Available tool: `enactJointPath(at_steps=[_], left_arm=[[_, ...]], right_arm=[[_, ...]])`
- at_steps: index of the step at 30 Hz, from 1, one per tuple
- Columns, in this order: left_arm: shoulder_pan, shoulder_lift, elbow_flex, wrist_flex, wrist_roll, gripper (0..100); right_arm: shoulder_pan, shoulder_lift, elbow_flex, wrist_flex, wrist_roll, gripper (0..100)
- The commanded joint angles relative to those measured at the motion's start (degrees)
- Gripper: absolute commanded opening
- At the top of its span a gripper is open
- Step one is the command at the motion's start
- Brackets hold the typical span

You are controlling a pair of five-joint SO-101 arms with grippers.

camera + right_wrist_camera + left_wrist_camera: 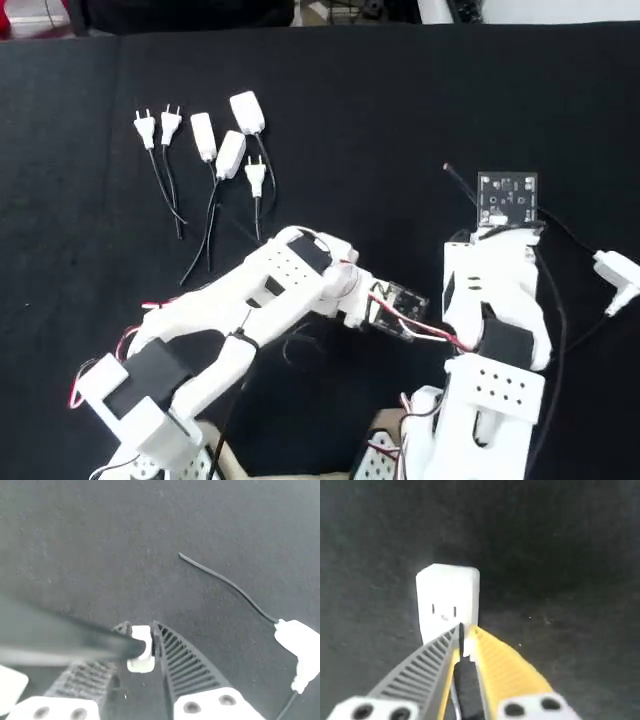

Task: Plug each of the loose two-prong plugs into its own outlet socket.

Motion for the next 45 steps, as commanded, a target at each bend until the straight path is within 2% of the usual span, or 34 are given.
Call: enactJointPath(at_steps=[1,5,8,12,18,20,23,28,30,33,37,39,45], left_arm=[[0.84,0.44,0.40,-0.26,1.23,3],[0.57,-0.18,-0.92,0.35,1.58,3],[-0.57,-0.18,-7.08,6.95,1.32,4],[-3.30,-0.18,-15.43,14.86,0.88,12],[-4.53,-0.44,-11.82,15.74,0.62,18],[-5.23,-2.29,-10.86,13.27,4.22,18],[-4.70,-6.86,-6.37,4.40,13.71,19],[-1.63,-11.96,9.10,-14.77,13.71,22],[-2.33,-12.75,10.95,-19.96,12.66,25],[-3.30,-11.69,8.04,-19.87,6.42,27],[-4.09,-8.18,1.19,-19.16,5.19,27],[-4.35,-7.30,-2.07,-15.65,4.75,27],[-4.53,1.05,-6.46,-13.01,-1.49,27]], right_arm=[[0.44,-1.10,-0.22,-0.09,0.35,1.1],[0.44,-1.10,-0.22,-0.09,0.35,1.1],[0.62,-1.10,-0.22,0.00,0.35,1.1],[0.70,-1.10,-0.22,0.09,0.35,1.1],[0.70,-1.10,-0.13,0.18,0.35,1.1],[0.70,-1.10,-0.13,0.18,0.35,1.1],[0.88,-1.10,-0.13,0.18,0.44,1.1],[5.36,-1.19,-0.57,0.18,1.49,1.1],[5.27,-1.19,-0.57,0.18,1.49,1.1],[5.27,-1.19,-0.57,0.18,1.58,1.1],[5.27,-1.19,-0.57,0.18,1.58,1.1],[5.27,-1.19,-0.57,0.18,1.58,1.1],[5.19,-1.19,-0.57,0.18,1.58,1.1]])
